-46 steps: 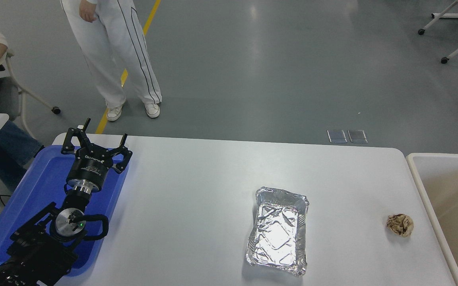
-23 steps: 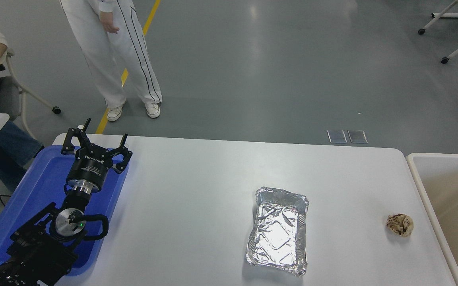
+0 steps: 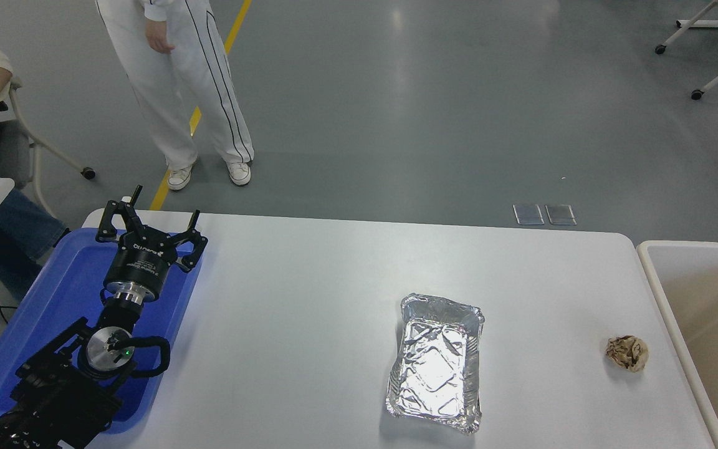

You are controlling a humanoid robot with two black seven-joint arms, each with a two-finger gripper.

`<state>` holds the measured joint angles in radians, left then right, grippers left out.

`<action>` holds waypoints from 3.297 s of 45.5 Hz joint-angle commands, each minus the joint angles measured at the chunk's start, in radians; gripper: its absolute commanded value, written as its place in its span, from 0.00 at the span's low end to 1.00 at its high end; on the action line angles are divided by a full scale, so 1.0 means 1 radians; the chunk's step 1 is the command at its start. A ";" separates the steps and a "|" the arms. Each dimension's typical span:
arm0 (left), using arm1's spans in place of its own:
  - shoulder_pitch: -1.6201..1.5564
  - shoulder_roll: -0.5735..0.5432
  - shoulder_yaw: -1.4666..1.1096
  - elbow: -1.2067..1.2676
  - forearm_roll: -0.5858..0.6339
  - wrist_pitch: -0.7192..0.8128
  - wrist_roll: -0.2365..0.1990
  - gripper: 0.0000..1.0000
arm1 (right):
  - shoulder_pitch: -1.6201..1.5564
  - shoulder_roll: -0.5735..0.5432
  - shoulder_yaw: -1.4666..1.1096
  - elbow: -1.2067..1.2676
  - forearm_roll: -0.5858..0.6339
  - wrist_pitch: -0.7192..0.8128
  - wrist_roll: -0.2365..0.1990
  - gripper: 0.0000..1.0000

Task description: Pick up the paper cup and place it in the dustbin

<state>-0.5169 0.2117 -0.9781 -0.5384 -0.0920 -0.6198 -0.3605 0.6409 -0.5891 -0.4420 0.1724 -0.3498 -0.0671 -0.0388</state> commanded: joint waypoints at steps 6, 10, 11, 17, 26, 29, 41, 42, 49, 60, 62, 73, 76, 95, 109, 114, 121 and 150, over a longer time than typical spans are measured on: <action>0.000 0.000 -0.001 0.000 0.000 0.000 0.000 1.00 | 0.003 -0.005 0.042 0.009 0.000 -0.030 -0.001 1.00; 0.000 0.000 -0.001 0.000 0.000 0.000 0.000 1.00 | 0.013 -0.011 0.040 0.021 0.000 -0.023 0.000 1.00; 0.000 0.000 -0.001 0.000 0.000 0.000 0.000 1.00 | 0.016 -0.014 0.042 0.027 0.000 -0.022 -0.001 1.00; 0.000 0.000 0.001 0.000 0.000 0.000 0.000 1.00 | 0.091 -0.119 0.025 0.191 -0.008 -0.016 -0.001 1.00; 0.000 0.000 -0.001 0.000 0.000 0.000 0.000 1.00 | 0.181 -0.268 -0.053 0.493 -0.020 -0.014 0.000 1.00; 0.000 0.000 0.001 0.000 0.000 0.000 0.000 1.00 | 0.215 -0.271 -0.116 0.525 -0.017 -0.013 0.000 1.00; -0.002 0.000 0.001 0.000 0.000 0.000 0.001 1.00 | 0.522 -0.285 -0.480 0.800 -0.014 0.072 0.000 1.00; -0.002 0.000 -0.001 0.000 0.000 0.000 0.000 1.00 | 0.549 -0.282 -0.504 0.811 -0.014 0.081 -0.001 1.00; -0.002 0.000 0.001 0.000 0.000 0.000 0.001 1.00 | 0.651 -0.275 -0.566 0.825 -0.001 0.131 -0.001 1.00; 0.000 0.000 0.001 0.000 0.000 0.000 0.002 1.00 | 0.810 -0.279 -0.632 0.851 -0.001 0.321 0.000 1.00; -0.002 0.000 0.001 0.000 0.000 0.000 0.002 1.00 | 0.871 -0.275 -0.676 0.855 0.000 0.403 0.000 1.00; -0.002 0.000 0.001 0.000 0.000 0.000 0.002 1.00 | 1.152 -0.123 -0.917 0.888 0.002 0.826 0.000 1.00; -0.002 0.000 -0.001 0.000 0.000 0.000 0.002 1.00 | 1.224 -0.097 -0.949 0.926 0.002 0.852 0.004 1.00; -0.002 0.000 0.001 0.000 0.000 0.000 0.002 1.00 | 1.569 0.014 -0.857 1.171 0.003 0.852 0.008 1.00; 0.000 0.000 0.001 0.000 0.000 0.000 0.000 1.00 | 1.709 0.169 -0.794 1.173 0.008 0.852 0.008 1.00; 0.000 0.000 0.001 0.000 0.000 0.002 0.000 1.00 | 1.772 0.215 -0.811 1.171 0.008 0.852 0.008 1.00; 0.000 0.000 0.001 0.000 0.000 0.000 0.000 1.00 | 1.789 0.276 -0.824 1.170 0.009 0.852 0.008 1.00; 0.000 0.000 0.001 0.000 0.000 0.000 0.000 1.00 | 1.674 0.296 -0.929 1.161 0.140 0.852 0.000 1.00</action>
<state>-0.5169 0.2117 -0.9771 -0.5384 -0.0920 -0.6194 -0.3604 2.3710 -0.2974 -1.3461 1.3354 -0.2258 0.7853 -0.0356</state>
